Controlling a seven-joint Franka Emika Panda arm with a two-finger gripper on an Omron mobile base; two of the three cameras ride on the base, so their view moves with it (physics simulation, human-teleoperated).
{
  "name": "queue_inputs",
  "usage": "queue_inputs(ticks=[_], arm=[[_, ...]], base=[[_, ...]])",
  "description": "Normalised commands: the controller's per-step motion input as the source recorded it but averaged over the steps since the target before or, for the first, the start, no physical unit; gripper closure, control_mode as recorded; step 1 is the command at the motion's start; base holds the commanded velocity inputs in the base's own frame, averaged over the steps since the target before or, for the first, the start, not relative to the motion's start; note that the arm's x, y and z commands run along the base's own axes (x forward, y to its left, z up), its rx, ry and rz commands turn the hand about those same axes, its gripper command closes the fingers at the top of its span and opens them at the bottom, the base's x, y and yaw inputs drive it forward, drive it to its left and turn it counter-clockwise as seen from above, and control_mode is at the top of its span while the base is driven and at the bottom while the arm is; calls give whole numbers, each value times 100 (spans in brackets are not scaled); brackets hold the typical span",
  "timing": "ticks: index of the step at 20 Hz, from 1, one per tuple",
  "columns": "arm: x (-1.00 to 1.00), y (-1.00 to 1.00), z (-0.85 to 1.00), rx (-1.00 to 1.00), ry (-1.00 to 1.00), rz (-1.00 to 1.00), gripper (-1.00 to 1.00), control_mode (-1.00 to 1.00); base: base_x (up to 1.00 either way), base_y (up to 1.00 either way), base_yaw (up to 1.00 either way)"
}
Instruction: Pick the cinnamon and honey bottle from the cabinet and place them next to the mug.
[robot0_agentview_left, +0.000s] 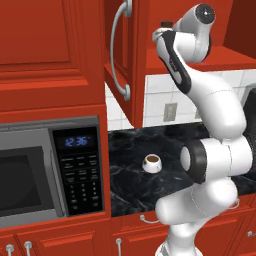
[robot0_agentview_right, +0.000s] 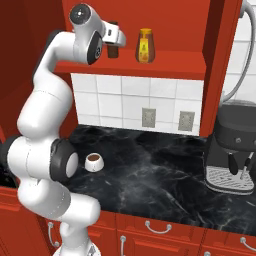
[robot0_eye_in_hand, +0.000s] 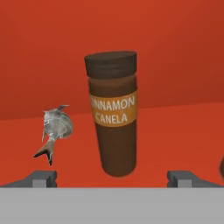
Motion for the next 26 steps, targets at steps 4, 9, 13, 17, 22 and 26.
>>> queue_inputs(ticks=[4, 9, 13, 17, 22, 26], arm=[[27, 0, 0, 0, 0, 0, -100, -100], [26, 0, 0, 0, 1, 0, -100, -100], [26, 0, 0, 0, 0, 0, -100, -100], [18, 0, -1, 0, 0, 0, -100, -100], [17, 0, -5, 0, 0, 0, -100, -100], [13, 0, -7, 0, 0, 0, -100, -100]], base=[[0, 0, 0], [0, 0, 0], [0, 0, 0], [0, 0, 0], [0, 0, 0], [0, 0, 0]])
